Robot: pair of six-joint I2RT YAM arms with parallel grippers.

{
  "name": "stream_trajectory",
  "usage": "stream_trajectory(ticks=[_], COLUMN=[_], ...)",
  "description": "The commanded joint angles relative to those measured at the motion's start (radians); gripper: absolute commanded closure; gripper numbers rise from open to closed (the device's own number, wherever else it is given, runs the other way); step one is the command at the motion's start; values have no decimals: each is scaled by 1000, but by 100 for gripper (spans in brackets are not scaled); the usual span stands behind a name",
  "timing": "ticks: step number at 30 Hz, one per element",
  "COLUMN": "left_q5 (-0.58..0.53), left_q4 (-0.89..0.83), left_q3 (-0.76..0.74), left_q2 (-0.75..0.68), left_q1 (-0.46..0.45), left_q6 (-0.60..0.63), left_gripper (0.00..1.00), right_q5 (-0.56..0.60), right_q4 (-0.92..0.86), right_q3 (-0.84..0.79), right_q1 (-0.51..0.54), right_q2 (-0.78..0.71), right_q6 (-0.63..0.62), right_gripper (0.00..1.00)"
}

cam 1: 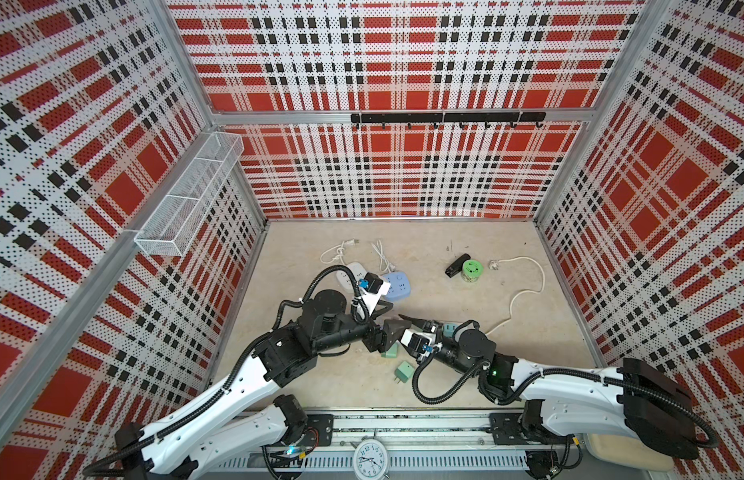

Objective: Insert the plug
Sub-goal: 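Reach the left gripper toward the pink adapter while the right gripper holds it up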

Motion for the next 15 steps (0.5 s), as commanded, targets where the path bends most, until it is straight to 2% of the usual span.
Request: stream_trajectory(ticks=[1,15], left_q5=[-34,-32], left_q4=[0,-42], left_q3=[38,20], left_q2=[-1,11], left_q1=[-5,-6], left_q6=[4,-9], left_gripper=[25,26], right_q5=[-32,42], right_q4=[66,152], right_q3=[-22,-68], right_q1=[-1,0], right_q2=[-38,-82], right_q6=[0,-3], right_gripper=[100,100])
